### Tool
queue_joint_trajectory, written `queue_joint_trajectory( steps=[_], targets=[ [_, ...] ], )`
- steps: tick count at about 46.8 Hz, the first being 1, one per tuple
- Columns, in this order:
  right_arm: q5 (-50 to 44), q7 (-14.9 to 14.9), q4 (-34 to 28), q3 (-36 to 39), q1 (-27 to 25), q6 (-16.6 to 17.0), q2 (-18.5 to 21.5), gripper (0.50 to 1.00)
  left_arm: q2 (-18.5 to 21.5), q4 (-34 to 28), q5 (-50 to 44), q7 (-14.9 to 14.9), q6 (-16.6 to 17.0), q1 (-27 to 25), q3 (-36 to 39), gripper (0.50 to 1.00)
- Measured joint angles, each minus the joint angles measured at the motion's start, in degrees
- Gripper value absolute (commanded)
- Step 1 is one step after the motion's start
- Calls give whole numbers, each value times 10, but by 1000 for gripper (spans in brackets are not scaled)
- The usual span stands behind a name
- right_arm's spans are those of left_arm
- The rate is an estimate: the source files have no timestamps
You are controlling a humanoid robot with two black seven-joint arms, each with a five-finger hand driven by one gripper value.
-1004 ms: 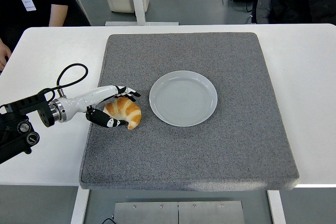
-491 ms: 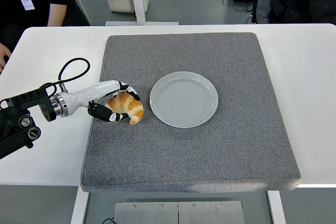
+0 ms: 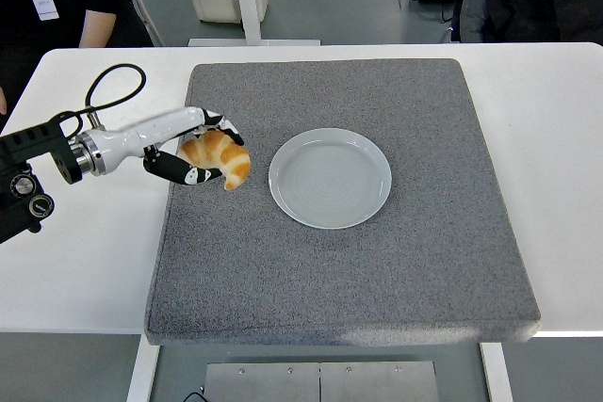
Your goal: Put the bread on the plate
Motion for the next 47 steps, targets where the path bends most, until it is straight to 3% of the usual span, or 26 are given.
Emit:
queue_joint_trajectory(
  steps=[8,15,33,41,47],
  targets=[
    [0,0,0,0,0,0,0,1000,23,0,-6,1,-8,-62,1,500],
    [0,0,0,0,0,0,0,1000,38,0,-12,7,-38,-114,1,500],
    [0,0,0,0,0,0,0,1000,30,31,-17,9,-89,-215,1,500],
    [0,0,0,0,0,0,0,1000,-32,65,-17,16,-90,-218,3,500],
    [0,0,0,0,0,0,0,1000,-113,118,-15,23,-87,-219,18,500]
  ],
)
